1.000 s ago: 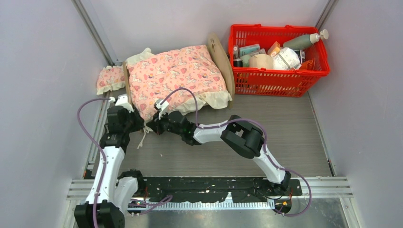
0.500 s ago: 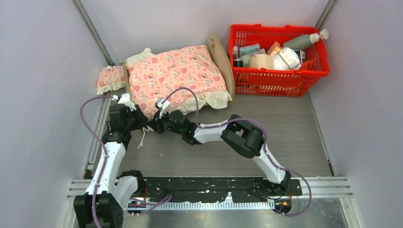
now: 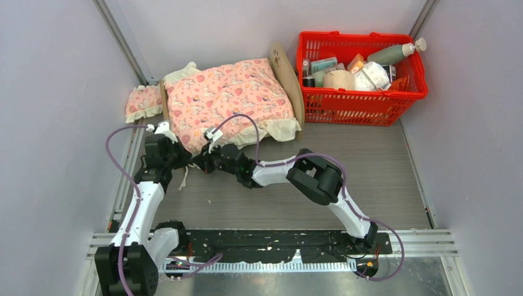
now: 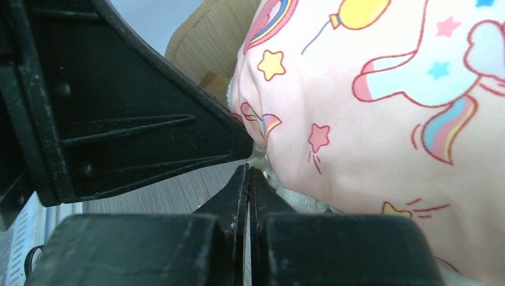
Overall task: Set up the pet bed
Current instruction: Tie the ropes to the bed frame.
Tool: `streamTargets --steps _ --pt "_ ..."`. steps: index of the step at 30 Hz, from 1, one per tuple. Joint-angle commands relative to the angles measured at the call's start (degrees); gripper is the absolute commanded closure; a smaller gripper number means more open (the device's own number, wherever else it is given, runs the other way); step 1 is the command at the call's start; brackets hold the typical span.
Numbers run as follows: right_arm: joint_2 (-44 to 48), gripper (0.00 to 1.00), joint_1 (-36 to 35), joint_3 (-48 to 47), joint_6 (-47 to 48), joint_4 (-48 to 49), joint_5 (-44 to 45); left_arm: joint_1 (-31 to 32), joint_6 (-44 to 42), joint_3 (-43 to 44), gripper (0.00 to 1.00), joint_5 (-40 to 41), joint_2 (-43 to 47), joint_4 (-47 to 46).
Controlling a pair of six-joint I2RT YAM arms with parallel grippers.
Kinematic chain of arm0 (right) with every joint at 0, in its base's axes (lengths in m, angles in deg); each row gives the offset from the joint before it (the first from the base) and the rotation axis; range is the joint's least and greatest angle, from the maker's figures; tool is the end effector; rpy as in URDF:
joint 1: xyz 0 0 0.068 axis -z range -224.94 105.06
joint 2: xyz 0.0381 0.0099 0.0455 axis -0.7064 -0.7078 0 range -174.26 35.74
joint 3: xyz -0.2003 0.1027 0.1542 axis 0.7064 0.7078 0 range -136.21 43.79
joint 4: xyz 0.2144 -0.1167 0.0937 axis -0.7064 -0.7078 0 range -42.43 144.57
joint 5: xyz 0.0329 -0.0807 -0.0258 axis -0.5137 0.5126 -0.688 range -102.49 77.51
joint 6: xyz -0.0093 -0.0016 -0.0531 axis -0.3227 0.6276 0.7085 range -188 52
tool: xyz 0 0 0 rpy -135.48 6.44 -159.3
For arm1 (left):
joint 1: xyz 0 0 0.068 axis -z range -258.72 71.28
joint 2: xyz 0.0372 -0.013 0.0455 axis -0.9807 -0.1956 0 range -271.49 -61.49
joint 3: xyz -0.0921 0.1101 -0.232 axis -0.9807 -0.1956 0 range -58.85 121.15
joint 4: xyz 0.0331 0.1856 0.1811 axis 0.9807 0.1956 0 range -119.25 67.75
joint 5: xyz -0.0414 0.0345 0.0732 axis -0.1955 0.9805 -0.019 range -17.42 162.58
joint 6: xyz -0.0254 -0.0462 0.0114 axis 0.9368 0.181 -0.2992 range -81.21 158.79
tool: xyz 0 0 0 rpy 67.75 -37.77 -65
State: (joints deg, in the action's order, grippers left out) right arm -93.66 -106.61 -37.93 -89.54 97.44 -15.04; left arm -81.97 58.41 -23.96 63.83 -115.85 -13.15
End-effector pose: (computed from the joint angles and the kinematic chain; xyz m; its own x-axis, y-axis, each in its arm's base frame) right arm 0.2387 0.4462 0.1676 -0.3676 0.0909 -0.9255 -0.8229 0.4319 0.3693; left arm 0.2059 0.0063 0.2395 -0.5698 -0.3647 -0.7364 -0.1314 0.9250 -0.3565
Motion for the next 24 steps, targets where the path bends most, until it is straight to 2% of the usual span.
streamTargets --steps 1,11,24 --pt "0.0 0.95 0.5 0.6 -2.6 2.4 2.3 0.2 2.8 0.8 1.0 2.6 1.8 -2.6" --pt "-1.1 0.95 0.7 -1.4 -4.9 1.8 2.4 0.2 5.2 0.1 1.0 3.8 6.9 0.9" --pt "-3.5 0.95 0.5 -4.8 -6.0 7.5 -1.4 0.2 8.5 -1.1 1.0 -1.5 8.9 3.0"
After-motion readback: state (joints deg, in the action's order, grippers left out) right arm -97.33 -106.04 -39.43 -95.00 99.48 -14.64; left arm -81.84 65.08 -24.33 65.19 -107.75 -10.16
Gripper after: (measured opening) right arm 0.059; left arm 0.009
